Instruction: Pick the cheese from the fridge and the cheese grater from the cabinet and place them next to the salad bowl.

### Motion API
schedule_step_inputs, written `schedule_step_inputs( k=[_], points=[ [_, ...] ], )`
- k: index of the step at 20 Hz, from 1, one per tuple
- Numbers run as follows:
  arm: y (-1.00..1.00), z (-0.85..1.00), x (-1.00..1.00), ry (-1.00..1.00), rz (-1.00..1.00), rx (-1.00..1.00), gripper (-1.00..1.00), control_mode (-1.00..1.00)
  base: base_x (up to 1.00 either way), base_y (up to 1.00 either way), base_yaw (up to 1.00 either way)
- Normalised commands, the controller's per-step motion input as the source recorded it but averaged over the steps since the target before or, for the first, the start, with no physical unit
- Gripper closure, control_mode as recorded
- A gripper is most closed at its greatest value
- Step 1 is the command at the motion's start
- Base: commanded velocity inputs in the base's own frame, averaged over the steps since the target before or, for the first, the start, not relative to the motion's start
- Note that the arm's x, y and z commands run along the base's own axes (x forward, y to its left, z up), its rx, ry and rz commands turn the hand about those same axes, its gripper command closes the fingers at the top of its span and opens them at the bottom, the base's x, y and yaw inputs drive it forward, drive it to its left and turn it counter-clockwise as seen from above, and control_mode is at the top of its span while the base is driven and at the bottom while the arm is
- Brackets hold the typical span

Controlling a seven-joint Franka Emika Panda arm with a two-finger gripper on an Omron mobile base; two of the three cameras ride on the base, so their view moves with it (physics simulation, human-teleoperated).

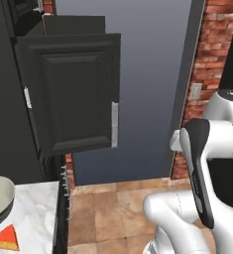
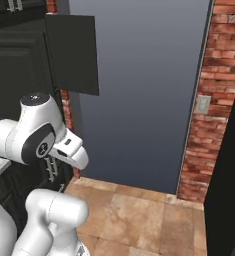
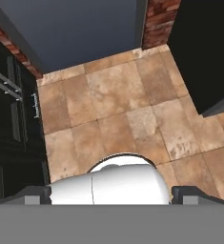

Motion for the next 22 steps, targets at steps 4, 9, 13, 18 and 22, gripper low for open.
schedule_step_inputs(
  k=[4,9,13,18,22],
  points=[
    [0.0,0.0,0.0,0.0,0.0,0.0,-1.0,1.0,0.16,-0.46,0.0],
    [0.0,0.0,0.0,0.0,0.0,0.0,-1.0,1.0,0.26,-0.43,0.0],
    [0.0,0.0,0.0,0.0,0.0,0.0,-1.0,1.0,0.63,-0.25,0.0],
    [0.0,0.0,0.0,0.0,0.0,0.0,-1.0,1.0,0.66,-0.44,0.02],
    [0.0,0.0,0.0,0.0,0.0,0.0,-1.0,1.0,0.58,-0.49,0.05]
  ],
)
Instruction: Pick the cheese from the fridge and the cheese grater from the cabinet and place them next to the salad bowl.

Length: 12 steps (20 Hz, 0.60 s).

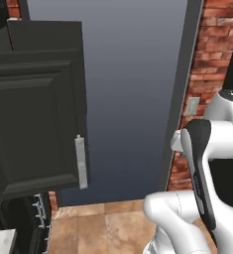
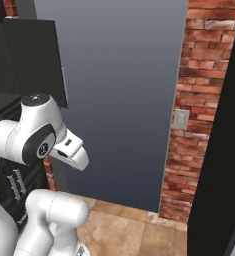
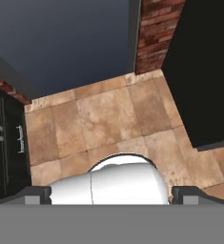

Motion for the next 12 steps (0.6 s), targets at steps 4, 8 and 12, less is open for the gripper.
schedule_step_inputs(
  k=[4,8,12],
  points=[
    [0.0,0.0,0.0,0.0,0.0,0.0,-1.0,1.0,0.39,-0.16,0.01],
    [0.0,0.0,0.0,0.0,0.0,0.0,-1.0,1.0,0.65,-0.04,0.01],
    [0.0,0.0,0.0,0.0,0.0,0.0,-1.0,1.0,0.67,-0.1,0.09]
  ],
)
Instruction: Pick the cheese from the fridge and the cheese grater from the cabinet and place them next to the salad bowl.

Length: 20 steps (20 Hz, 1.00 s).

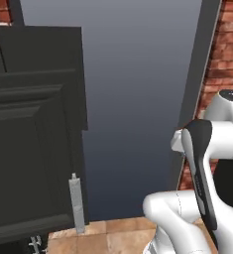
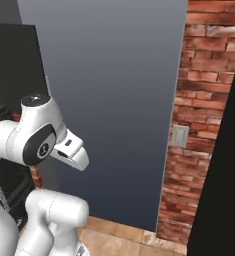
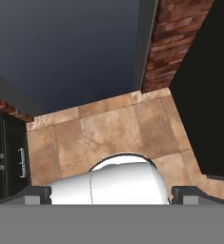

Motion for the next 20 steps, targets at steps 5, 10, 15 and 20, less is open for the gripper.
schedule_step_inputs(
  k=[5,10,15,20],
  points=[
    [0.0,0.0,0.0,0.0,0.0,0.0,-1.0,1.0,0.26,-0.05,0.22],
    [0.0,0.0,0.0,0.0,0.0,0.0,-1.0,1.0,0.32,0.0,0.4],
    [0.0,0.0,0.0,0.0,0.0,0.0,-1.0,1.0,0.3,0.0,0.35],
    [0.0,0.0,0.0,0.0,0.0,0.0,-1.0,1.0,0.22,0.0,0.34]
  ],
)
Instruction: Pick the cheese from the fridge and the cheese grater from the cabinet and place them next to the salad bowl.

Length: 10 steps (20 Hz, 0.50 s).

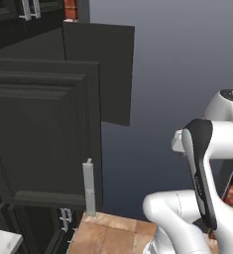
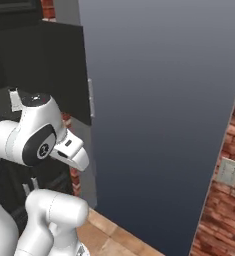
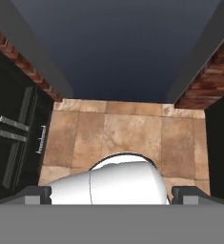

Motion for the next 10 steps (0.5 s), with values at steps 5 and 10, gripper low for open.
schedule_step_inputs(
  k=[5,10],
  points=[
    [0.0,0.0,0.0,0.0,0.0,0.0,-1.0,1.0,0.18,0.0,0.36],
    [0.0,0.0,0.0,0.0,0.0,0.0,-1.0,1.0,0.35,0.0,0.35]
  ],
)
